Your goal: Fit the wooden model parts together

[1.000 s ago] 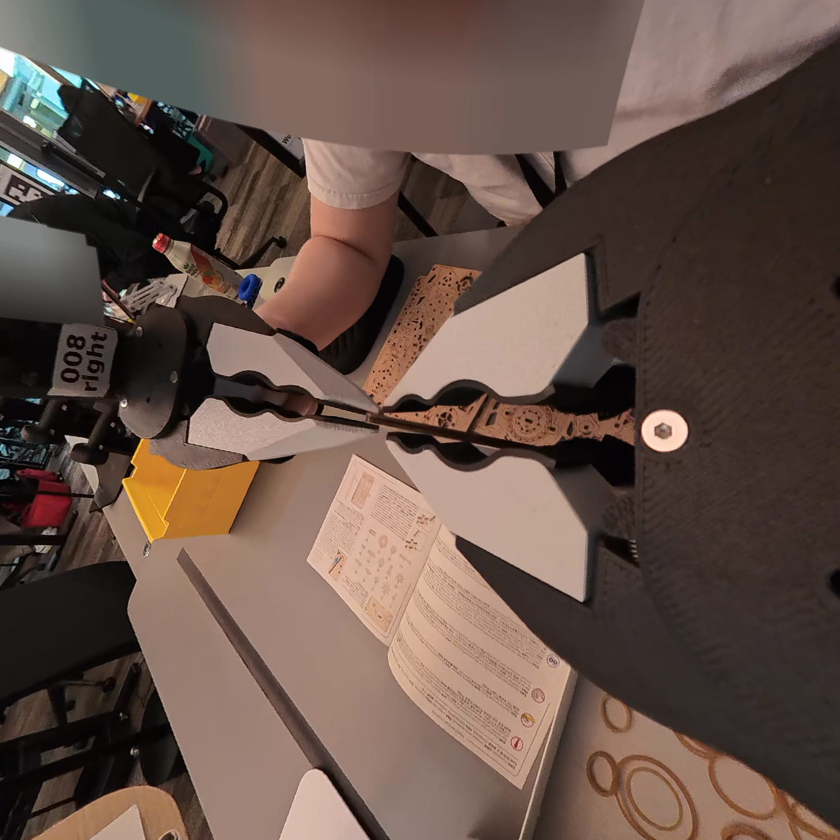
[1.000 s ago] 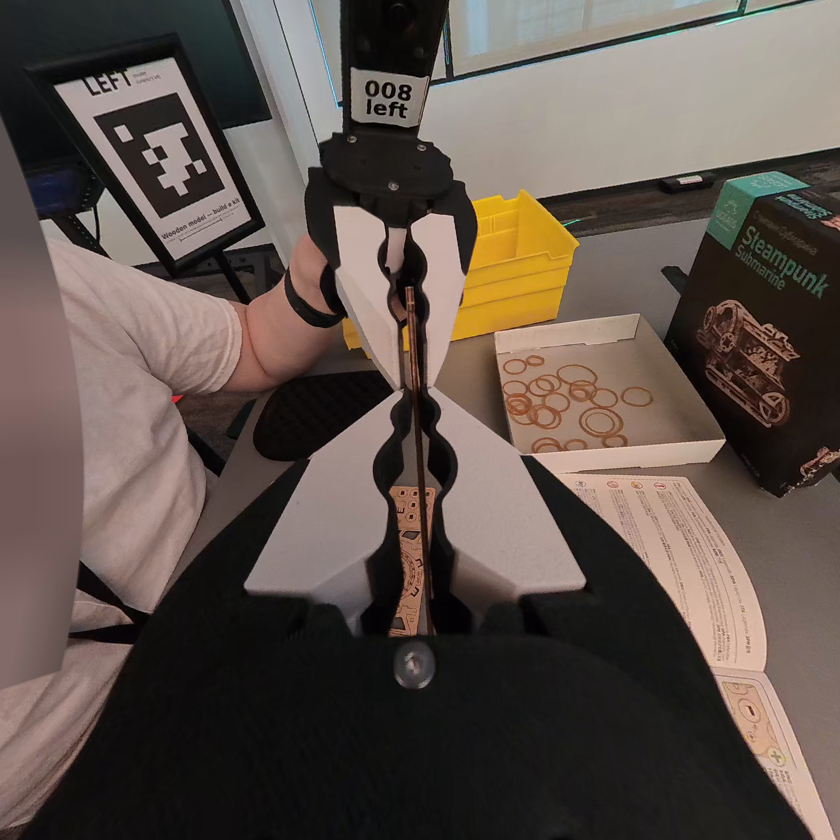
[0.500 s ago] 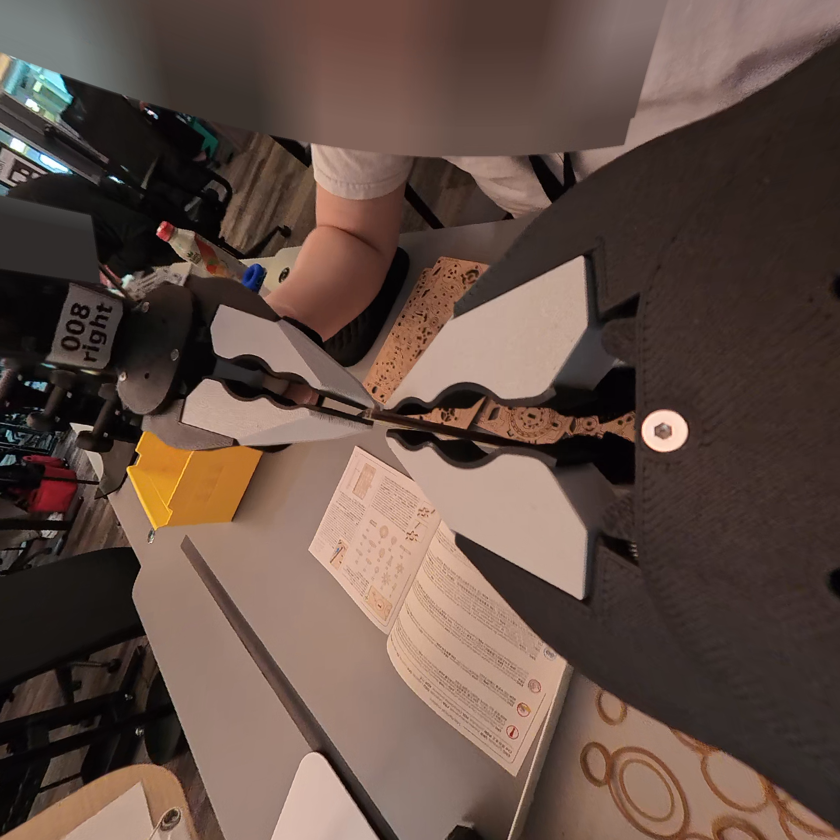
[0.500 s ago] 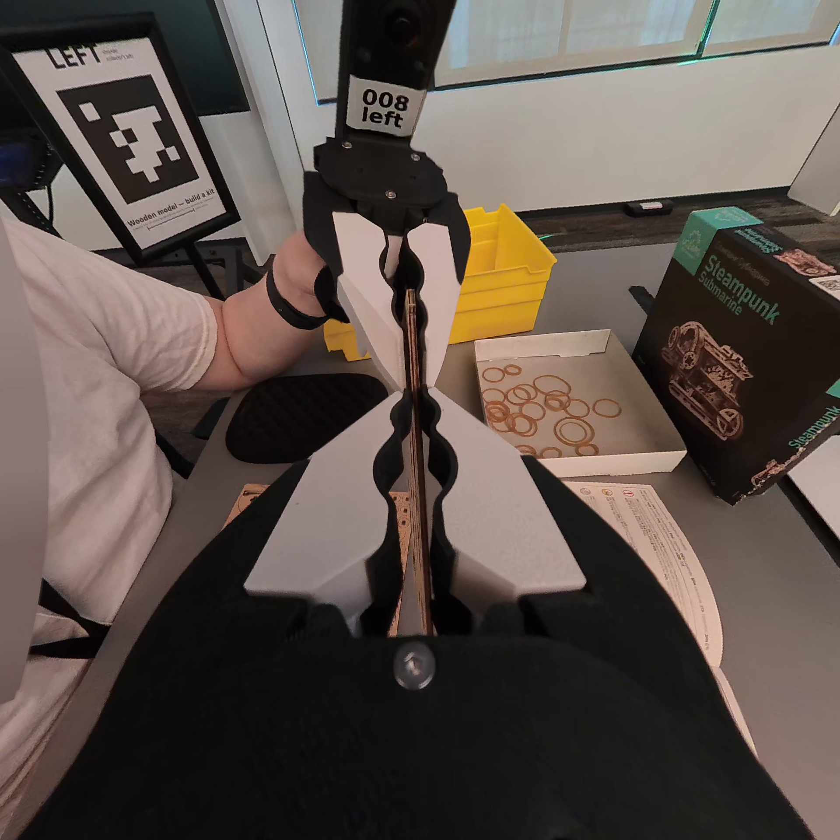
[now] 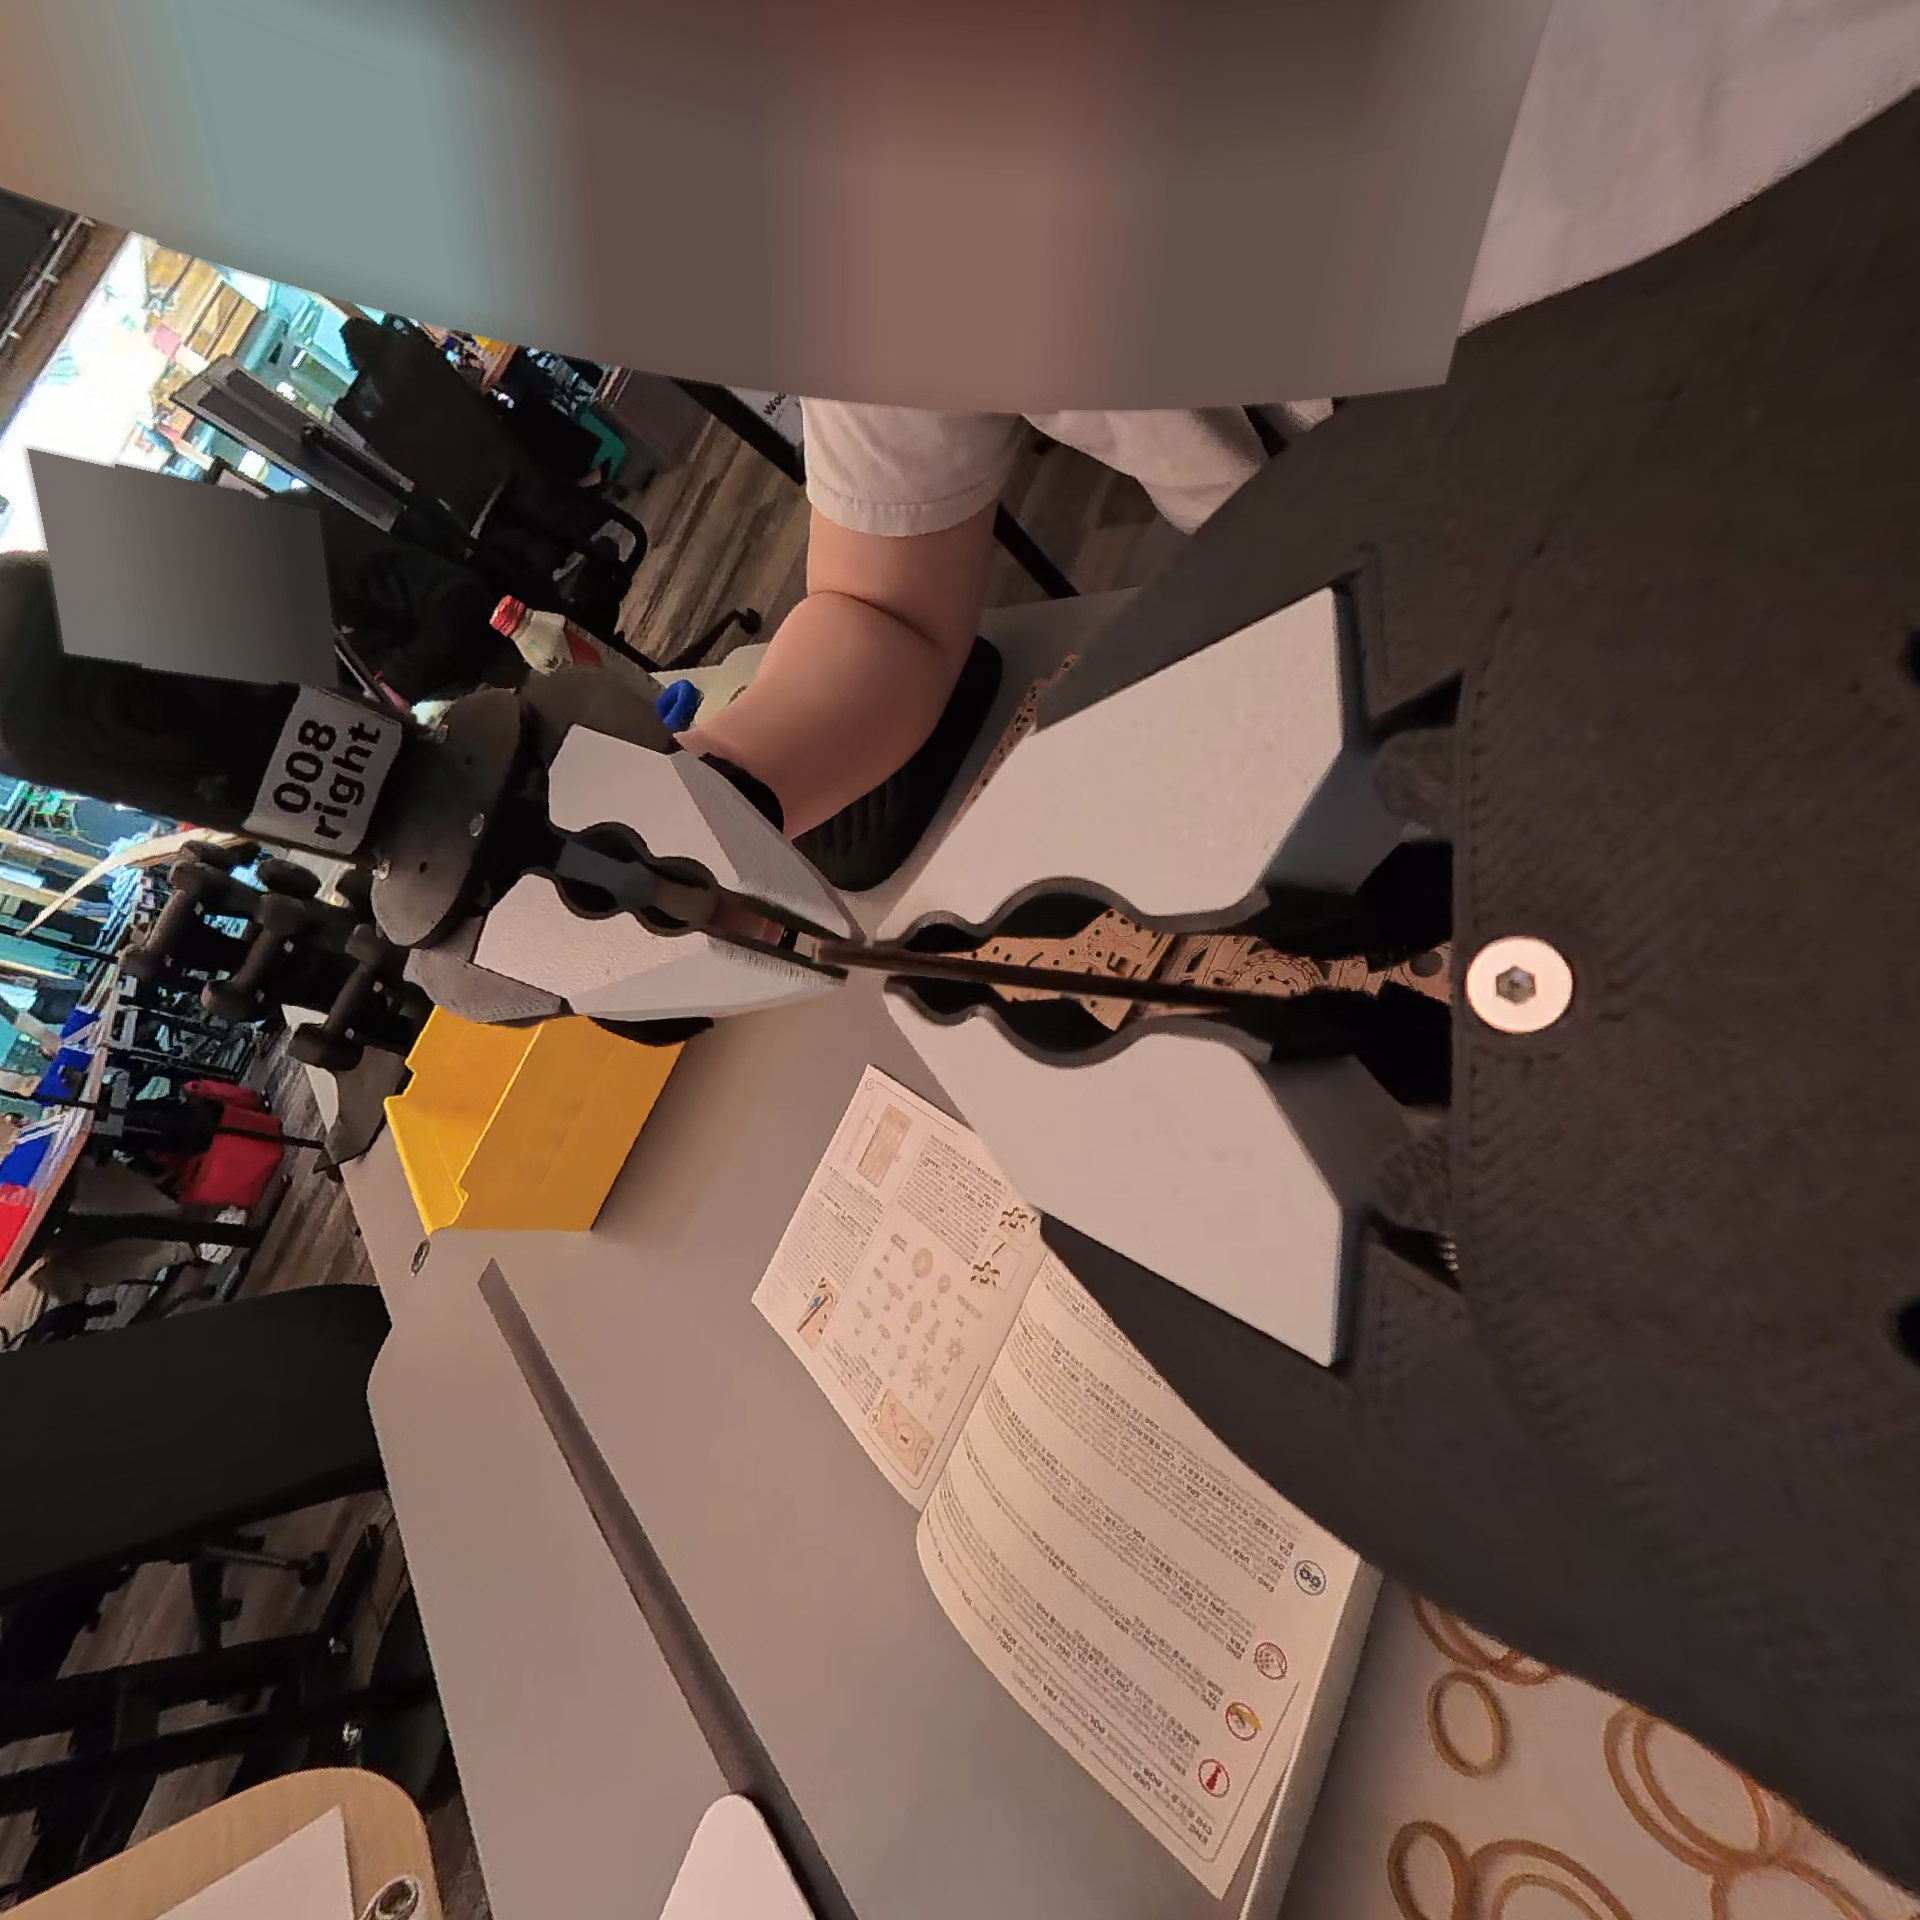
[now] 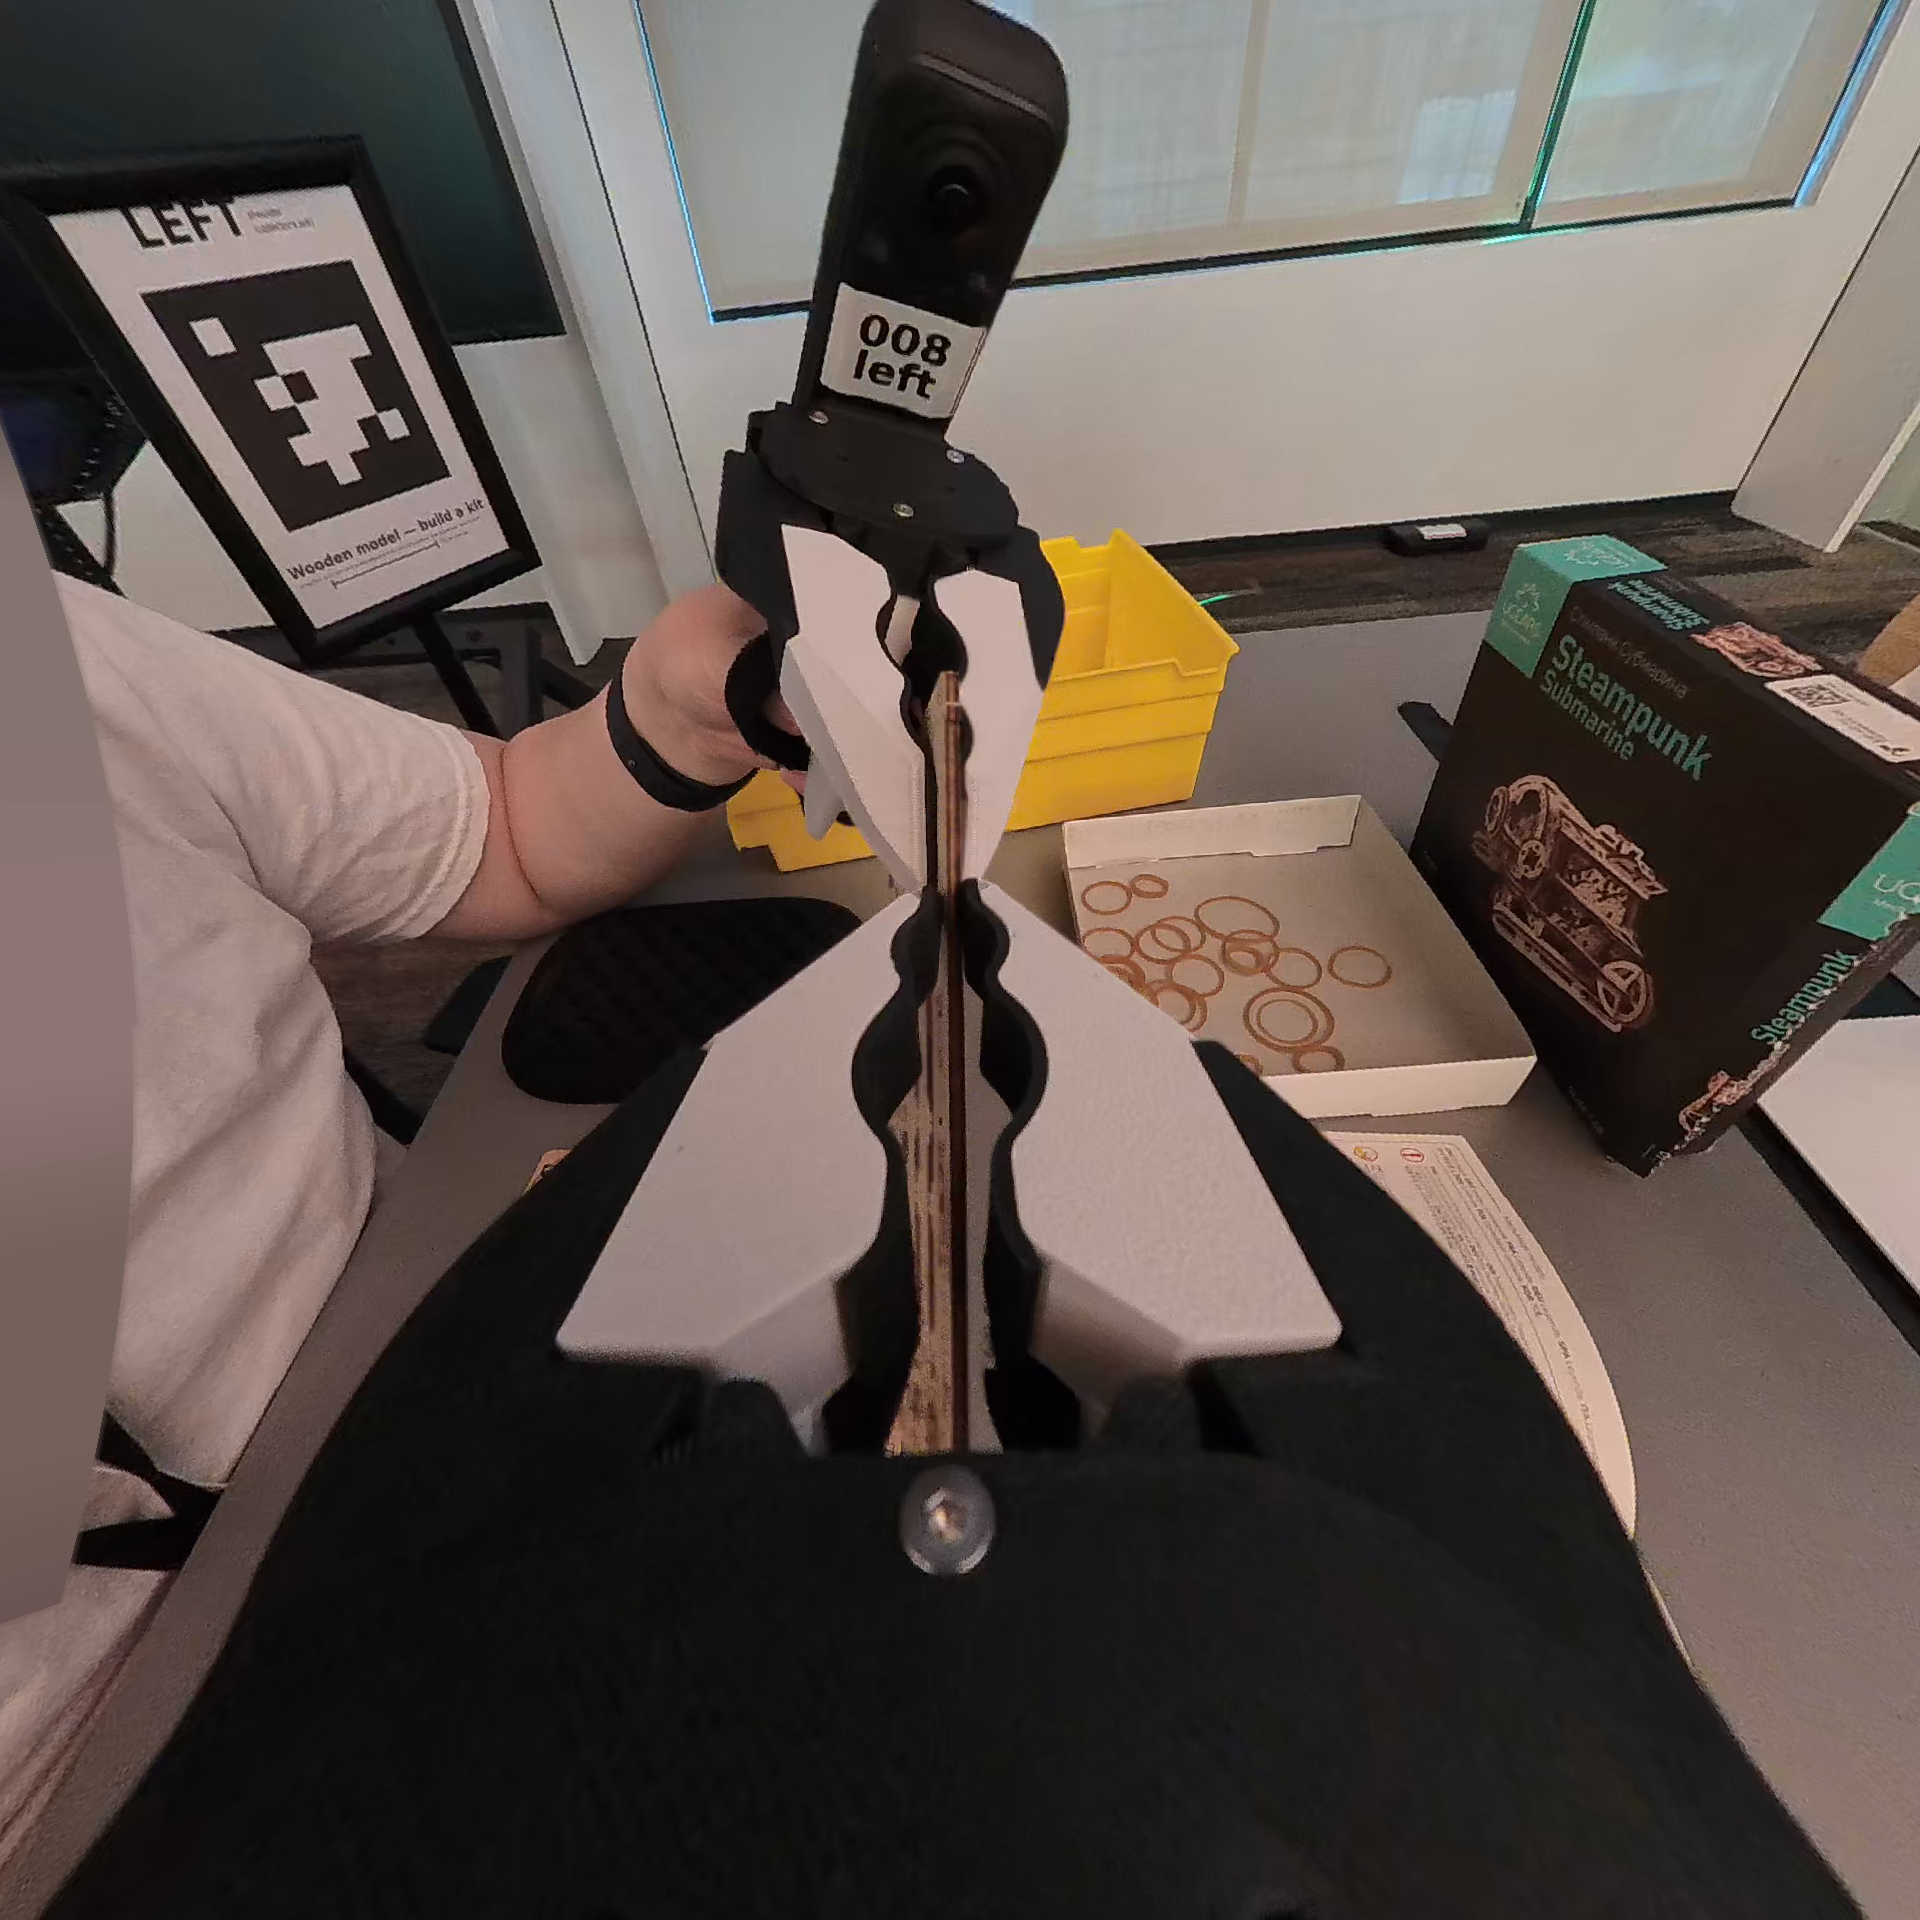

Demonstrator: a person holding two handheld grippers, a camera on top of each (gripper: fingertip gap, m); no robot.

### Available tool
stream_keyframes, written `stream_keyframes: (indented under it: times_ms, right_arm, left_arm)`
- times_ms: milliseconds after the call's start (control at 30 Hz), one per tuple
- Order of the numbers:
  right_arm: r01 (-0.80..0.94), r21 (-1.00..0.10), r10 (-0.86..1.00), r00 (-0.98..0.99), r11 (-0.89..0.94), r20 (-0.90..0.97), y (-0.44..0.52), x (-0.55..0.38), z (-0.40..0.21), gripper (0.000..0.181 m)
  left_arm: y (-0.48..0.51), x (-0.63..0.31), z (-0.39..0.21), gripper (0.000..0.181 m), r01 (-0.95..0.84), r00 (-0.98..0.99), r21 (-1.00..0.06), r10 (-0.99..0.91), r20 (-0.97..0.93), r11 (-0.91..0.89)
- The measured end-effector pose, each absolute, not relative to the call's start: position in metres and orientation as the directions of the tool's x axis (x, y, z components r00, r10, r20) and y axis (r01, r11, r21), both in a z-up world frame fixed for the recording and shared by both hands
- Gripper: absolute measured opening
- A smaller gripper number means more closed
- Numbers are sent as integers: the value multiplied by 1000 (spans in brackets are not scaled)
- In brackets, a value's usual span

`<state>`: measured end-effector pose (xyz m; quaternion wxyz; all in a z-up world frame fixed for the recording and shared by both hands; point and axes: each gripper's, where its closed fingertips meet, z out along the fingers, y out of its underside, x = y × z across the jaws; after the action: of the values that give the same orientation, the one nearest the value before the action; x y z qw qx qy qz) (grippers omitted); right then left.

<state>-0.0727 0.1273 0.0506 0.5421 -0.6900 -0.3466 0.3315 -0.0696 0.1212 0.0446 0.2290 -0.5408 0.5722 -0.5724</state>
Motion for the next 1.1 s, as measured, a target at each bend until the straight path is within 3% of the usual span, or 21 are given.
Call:
stream_keyframes:
  times_ms: [333,567,1100]
  right_arm:
    - [230,-957,803,596,-176,-4,132,-70,39,3]
    - [140,-947,866,460,-288,-195,115,-75,44,2]
    - [151,-933,844,491,-326,-215,120,-71,39,2]
  left_arm:
    - [124,-67,34,1,-395,-257,-897,-914,315,-198]
    - [108,-71,38,1,-413,-331,-894,-885,327,-176]
    - [111,-68,32,1,-410,-291,-904,-922,254,-120]
